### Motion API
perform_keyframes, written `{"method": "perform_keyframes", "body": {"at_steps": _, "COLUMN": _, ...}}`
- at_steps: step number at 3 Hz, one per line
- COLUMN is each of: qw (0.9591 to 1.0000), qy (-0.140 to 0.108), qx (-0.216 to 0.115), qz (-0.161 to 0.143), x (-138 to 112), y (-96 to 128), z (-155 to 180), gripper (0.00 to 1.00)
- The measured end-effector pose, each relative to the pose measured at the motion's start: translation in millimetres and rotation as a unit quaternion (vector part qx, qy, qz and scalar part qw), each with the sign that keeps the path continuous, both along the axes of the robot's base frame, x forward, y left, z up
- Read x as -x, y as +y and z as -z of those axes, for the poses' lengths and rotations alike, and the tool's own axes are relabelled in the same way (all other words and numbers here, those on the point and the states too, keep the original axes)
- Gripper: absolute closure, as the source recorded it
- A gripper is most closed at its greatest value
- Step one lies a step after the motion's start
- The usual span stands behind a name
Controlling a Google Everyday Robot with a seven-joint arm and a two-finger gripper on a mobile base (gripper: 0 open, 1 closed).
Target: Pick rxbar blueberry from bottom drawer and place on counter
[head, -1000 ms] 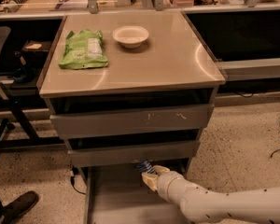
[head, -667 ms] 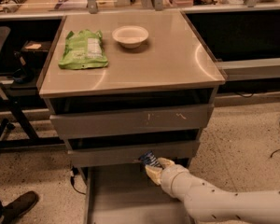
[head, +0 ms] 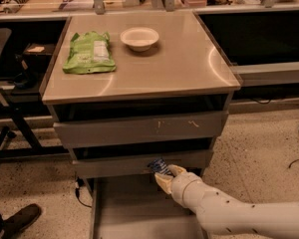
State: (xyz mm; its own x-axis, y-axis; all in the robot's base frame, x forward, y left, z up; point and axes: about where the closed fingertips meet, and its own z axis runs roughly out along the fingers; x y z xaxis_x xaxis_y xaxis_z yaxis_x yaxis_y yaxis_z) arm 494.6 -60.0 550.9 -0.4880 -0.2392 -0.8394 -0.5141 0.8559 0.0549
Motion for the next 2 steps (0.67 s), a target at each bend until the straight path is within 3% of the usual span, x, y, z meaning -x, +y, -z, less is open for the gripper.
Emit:
{"method": "perform_keyframes", "body": {"at_steps": 1, "qw": 0.9997, "qy": -0.023, "qx": 0.002, "qz": 0.001, "x": -1.0, "y": -2.8, "z": -30.3, "gripper": 1.00}}
{"method": "perform_keyframes", "body": {"at_steps": 2, "qw": 0.9978, "qy": -0.063, "qx": 0.009, "qz": 0.017, "x": 1.0, "y": -16.6, "z": -88.5, "gripper": 1.00}}
